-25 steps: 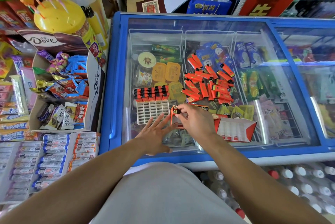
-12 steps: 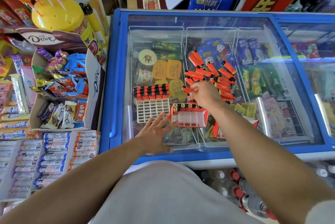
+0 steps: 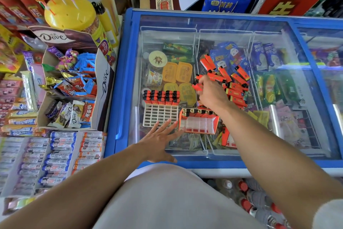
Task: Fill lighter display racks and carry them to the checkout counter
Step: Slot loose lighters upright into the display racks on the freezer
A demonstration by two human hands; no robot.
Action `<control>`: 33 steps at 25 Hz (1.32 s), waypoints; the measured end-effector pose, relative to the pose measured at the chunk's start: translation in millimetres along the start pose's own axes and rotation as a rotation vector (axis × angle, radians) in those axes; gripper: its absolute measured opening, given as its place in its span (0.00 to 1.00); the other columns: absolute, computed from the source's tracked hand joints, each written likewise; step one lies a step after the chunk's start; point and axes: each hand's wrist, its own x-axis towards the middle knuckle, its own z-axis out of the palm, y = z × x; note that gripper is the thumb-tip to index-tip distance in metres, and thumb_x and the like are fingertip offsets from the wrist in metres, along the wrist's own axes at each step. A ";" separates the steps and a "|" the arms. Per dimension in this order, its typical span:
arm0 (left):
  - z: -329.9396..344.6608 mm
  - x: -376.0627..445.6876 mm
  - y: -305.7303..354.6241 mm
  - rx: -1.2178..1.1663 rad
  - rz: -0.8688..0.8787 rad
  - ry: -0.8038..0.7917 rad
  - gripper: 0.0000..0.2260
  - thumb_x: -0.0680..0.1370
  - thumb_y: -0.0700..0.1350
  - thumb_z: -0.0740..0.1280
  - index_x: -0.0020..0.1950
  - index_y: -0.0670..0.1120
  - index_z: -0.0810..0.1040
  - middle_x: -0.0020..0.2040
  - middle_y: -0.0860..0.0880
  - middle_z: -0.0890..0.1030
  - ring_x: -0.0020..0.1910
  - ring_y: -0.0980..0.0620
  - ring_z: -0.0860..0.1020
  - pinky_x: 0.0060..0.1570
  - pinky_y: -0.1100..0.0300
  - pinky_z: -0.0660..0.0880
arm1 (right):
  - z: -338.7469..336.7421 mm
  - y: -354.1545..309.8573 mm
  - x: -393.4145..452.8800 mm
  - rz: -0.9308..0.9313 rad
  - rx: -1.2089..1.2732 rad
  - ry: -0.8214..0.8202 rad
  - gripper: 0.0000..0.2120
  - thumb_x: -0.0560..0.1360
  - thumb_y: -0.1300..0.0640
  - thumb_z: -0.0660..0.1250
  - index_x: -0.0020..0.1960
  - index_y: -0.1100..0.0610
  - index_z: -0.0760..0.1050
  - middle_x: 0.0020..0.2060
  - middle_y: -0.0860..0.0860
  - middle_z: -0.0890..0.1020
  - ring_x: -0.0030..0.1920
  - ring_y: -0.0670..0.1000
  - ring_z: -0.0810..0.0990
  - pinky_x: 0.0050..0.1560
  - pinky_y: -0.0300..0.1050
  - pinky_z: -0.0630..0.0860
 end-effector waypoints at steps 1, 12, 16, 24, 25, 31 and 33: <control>0.9 -0.6 0.0 0.004 0.000 -0.002 0.47 0.74 0.72 0.64 0.80 0.62 0.35 0.80 0.54 0.30 0.78 0.49 0.28 0.73 0.46 0.27 | -10.3 -3.0 -13.6 -0.025 0.106 0.078 0.23 0.80 0.60 0.67 0.72 0.52 0.64 0.51 0.45 0.78 0.37 0.45 0.77 0.33 0.41 0.74; -0.7 -3.2 3.6 -0.022 -0.020 -0.047 0.48 0.73 0.74 0.63 0.80 0.62 0.34 0.80 0.54 0.29 0.77 0.49 0.27 0.75 0.42 0.29 | 4.6 0.8 -111.8 -0.168 0.222 0.051 0.11 0.77 0.53 0.71 0.59 0.50 0.80 0.55 0.46 0.82 0.54 0.44 0.78 0.58 0.44 0.75; 0.1 -4.1 4.9 -0.023 -0.027 -0.054 0.48 0.73 0.74 0.64 0.80 0.62 0.35 0.79 0.55 0.29 0.77 0.50 0.27 0.76 0.42 0.30 | 29.0 -2.6 -105.2 -0.153 0.171 0.122 0.09 0.76 0.56 0.72 0.56 0.52 0.80 0.51 0.47 0.82 0.48 0.46 0.79 0.51 0.48 0.79; 4.5 -4.2 4.9 -0.025 -0.030 -0.032 0.49 0.73 0.74 0.63 0.80 0.62 0.34 0.79 0.55 0.29 0.77 0.50 0.26 0.76 0.41 0.31 | 23.1 -5.3 -104.6 -0.138 0.135 0.187 0.05 0.77 0.52 0.71 0.52 0.51 0.82 0.49 0.44 0.81 0.42 0.45 0.80 0.44 0.44 0.79; 5.2 -4.1 4.8 -0.026 -0.030 -0.030 0.49 0.73 0.74 0.63 0.80 0.62 0.34 0.79 0.55 0.29 0.77 0.50 0.26 0.76 0.41 0.30 | 20.7 -5.8 -104.2 -0.143 0.156 0.208 0.04 0.77 0.52 0.71 0.51 0.51 0.82 0.48 0.44 0.81 0.41 0.44 0.79 0.43 0.43 0.78; 7.0 -2.2 4.3 -0.019 -0.034 -0.024 0.49 0.73 0.74 0.63 0.79 0.62 0.33 0.80 0.55 0.30 0.77 0.50 0.26 0.75 0.42 0.30 | 1.8 27.7 -38.8 0.025 0.017 0.042 0.11 0.78 0.61 0.69 0.59 0.53 0.82 0.51 0.50 0.85 0.48 0.50 0.83 0.49 0.49 0.81; 7.2 -2.1 4.2 -0.045 -0.039 -0.023 0.49 0.73 0.73 0.64 0.80 0.62 0.35 0.80 0.55 0.30 0.77 0.50 0.26 0.75 0.42 0.30 | 3.5 34.4 -13.8 0.066 -0.101 -0.116 0.14 0.76 0.63 0.72 0.60 0.52 0.81 0.53 0.52 0.84 0.51 0.53 0.82 0.52 0.50 0.80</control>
